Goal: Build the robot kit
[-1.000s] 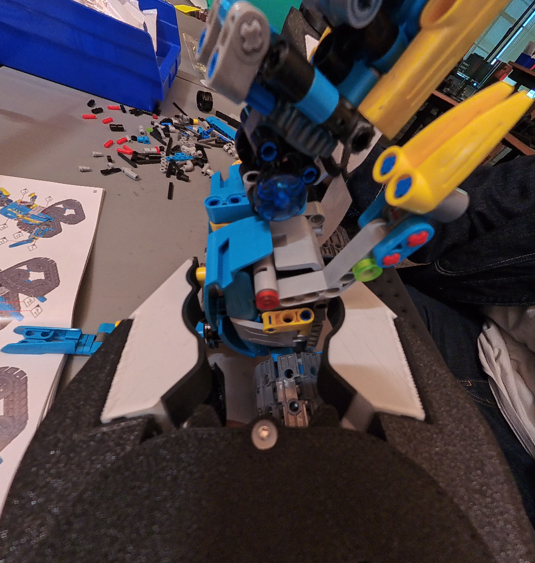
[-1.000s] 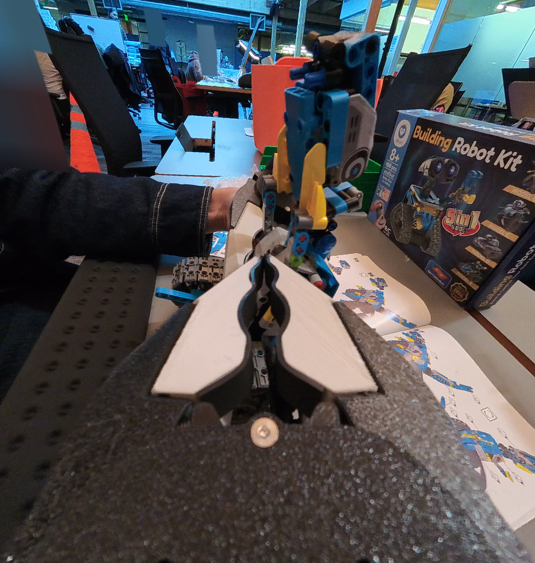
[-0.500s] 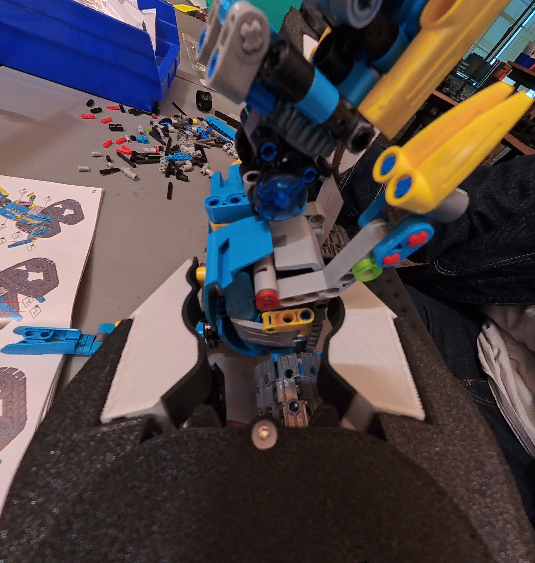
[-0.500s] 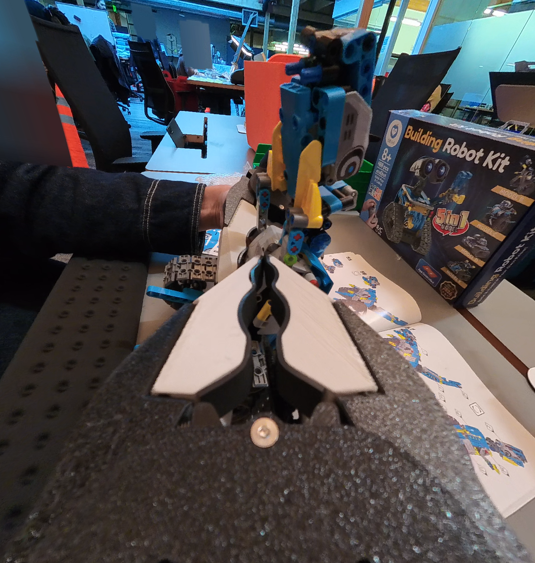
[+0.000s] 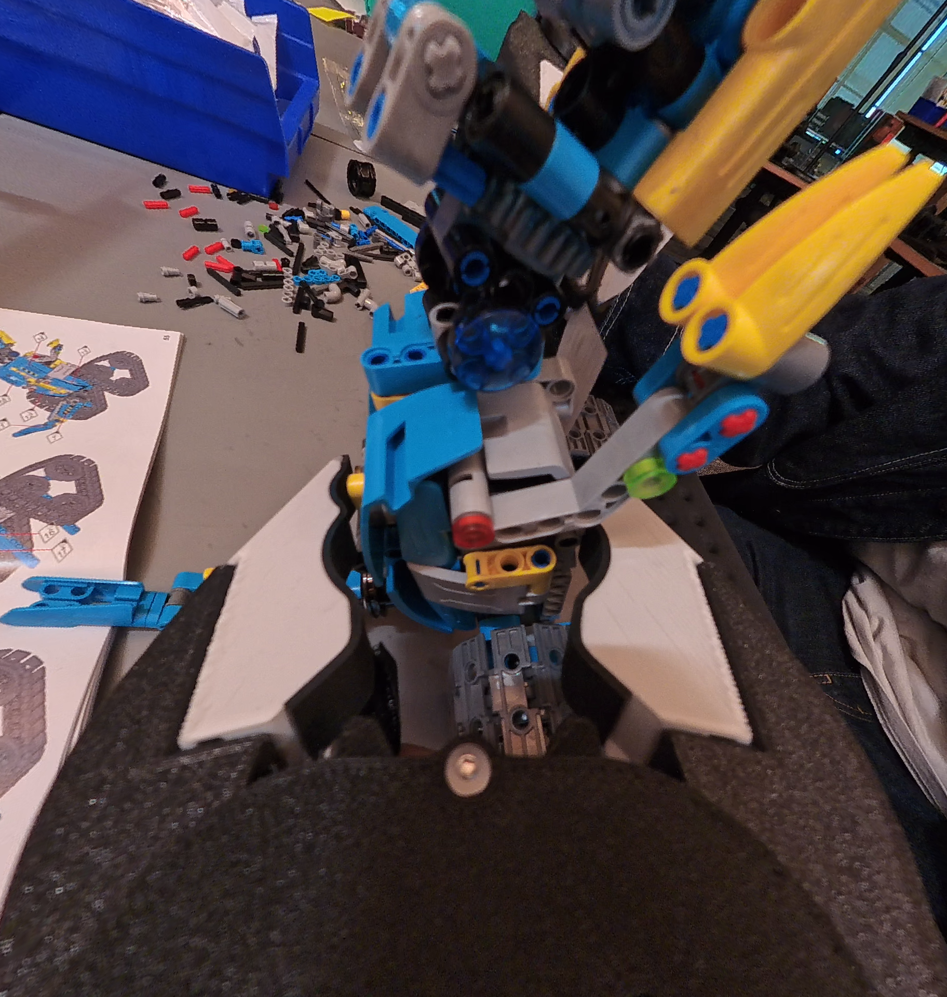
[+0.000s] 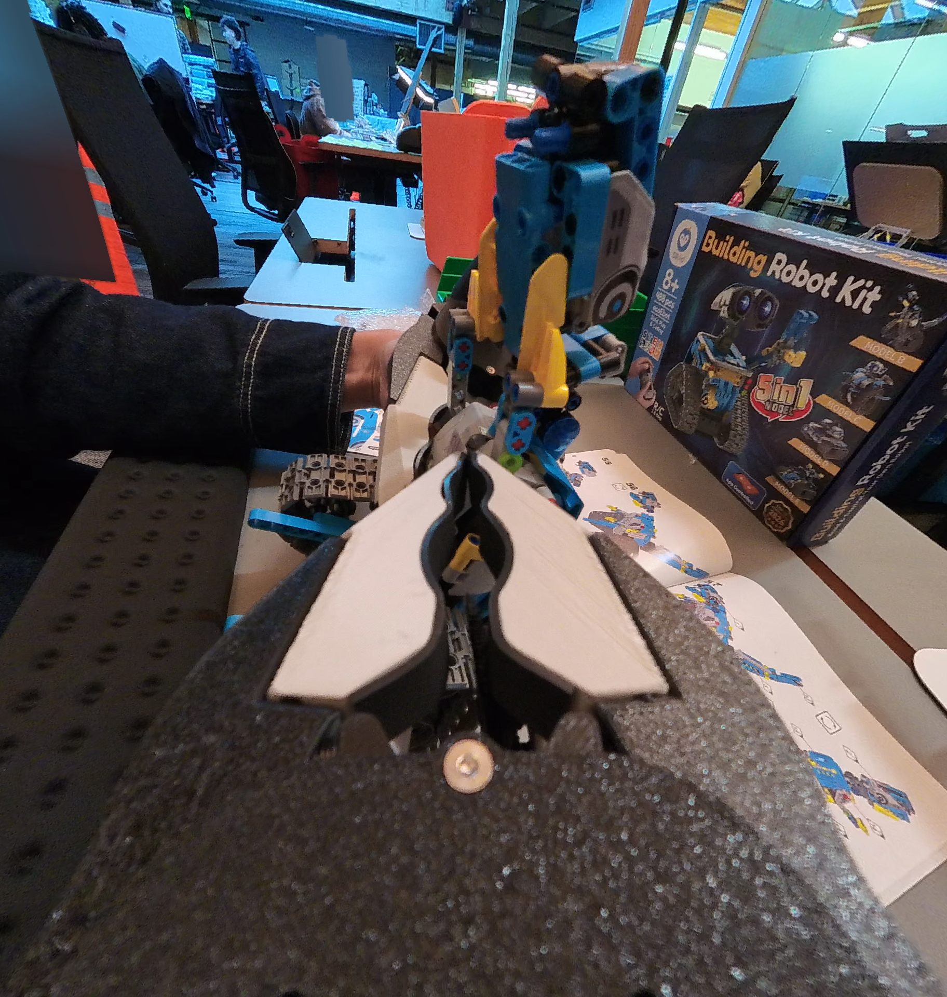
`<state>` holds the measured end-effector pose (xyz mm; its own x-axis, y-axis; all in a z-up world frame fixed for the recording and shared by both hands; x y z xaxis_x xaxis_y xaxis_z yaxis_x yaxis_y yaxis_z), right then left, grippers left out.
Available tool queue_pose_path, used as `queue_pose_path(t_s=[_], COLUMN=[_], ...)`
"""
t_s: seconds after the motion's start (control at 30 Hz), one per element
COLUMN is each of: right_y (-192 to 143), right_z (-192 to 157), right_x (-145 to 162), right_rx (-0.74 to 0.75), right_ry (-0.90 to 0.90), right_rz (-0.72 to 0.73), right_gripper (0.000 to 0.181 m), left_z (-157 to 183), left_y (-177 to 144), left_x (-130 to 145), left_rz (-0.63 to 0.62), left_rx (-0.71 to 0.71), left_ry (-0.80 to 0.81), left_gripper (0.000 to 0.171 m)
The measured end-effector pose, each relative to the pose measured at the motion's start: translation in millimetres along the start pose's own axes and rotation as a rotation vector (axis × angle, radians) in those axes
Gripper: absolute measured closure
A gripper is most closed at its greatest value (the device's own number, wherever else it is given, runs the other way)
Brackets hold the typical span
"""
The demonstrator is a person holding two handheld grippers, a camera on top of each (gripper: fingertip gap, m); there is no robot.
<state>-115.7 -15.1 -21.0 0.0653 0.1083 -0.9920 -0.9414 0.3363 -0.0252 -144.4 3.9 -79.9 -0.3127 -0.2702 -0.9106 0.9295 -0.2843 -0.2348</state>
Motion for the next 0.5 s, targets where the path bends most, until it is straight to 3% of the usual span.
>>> queue_pose_path(t_s=[0.5], right_y=[0.4], right_z=[0.6], right_x=[0.3], right_rx=[0.022], right_ry=[-0.029], right_rz=[-0.008], right_gripper=[0.181], left_z=[0.4], left_y=[-0.1], left_x=[0.1], left_rz=[0.0], left_rx=[-0.001], left_ry=[-0.004], left_gripper=[0.087])
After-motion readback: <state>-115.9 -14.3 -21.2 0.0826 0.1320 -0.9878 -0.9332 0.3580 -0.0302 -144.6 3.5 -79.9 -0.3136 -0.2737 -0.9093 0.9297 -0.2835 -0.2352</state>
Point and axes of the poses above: each gripper's, where its closed fingertips meet, y out along the fingers, x out of its underside, z = x × y across the jaws, the point moved 2 cm from there along -y, back along the fingers, and after that the axes turned 6 degrees about z, right-handed, at the moved point
